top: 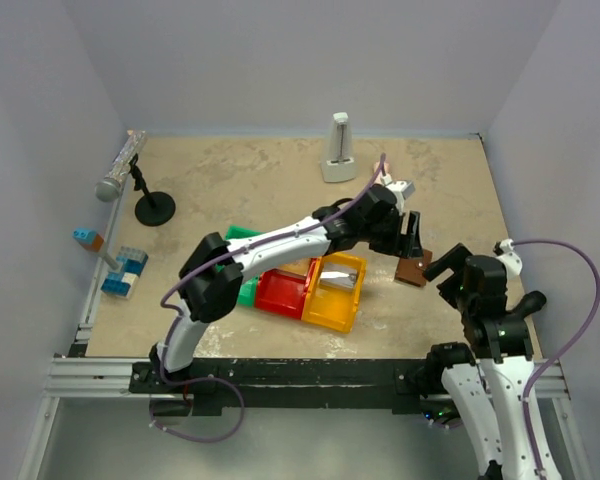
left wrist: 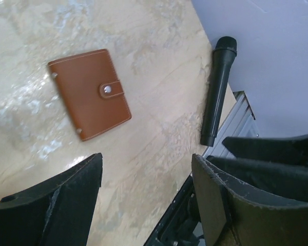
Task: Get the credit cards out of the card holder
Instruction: Pick up the card holder from the center of the board.
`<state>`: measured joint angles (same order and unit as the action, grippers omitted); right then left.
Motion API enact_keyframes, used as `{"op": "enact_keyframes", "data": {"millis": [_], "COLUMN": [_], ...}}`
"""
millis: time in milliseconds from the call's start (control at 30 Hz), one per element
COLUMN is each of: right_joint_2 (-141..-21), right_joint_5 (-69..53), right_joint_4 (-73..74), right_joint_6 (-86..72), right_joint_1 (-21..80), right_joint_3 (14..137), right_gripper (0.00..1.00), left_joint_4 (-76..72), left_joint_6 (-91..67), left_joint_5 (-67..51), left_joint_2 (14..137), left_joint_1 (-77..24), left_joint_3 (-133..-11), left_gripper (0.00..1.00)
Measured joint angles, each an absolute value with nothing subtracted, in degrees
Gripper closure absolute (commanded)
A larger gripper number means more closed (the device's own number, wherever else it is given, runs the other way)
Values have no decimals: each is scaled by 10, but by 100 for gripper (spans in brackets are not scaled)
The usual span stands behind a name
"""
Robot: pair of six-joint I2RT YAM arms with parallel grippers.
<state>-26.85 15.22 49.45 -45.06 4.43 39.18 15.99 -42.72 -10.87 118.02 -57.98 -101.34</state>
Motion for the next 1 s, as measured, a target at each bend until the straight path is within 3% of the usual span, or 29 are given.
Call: {"op": "enact_keyframes", "data": {"millis": [133, 800, 1000], "right_joint_2": [-252, -220, -216], "right_joint_5": [143, 119, 108], "right_joint_4": [520, 548, 548], "right_joint_6": [-454, -454, -453], "right_joint_1": [45, 70, 71], "right_joint_3": [389, 389, 389], "right_gripper": [5, 6, 6], "left_joint_4": [164, 211, 213], "left_joint_6": [-428, -427, -428], "left_joint_5": [-112, -51, -41], "left_joint_2": [1238, 1363, 1374], "left_joint_1": [-597, -600, -600], "left_joint_3": [-1069, -1105, -1131], "left_gripper": [29, 30, 36]}}
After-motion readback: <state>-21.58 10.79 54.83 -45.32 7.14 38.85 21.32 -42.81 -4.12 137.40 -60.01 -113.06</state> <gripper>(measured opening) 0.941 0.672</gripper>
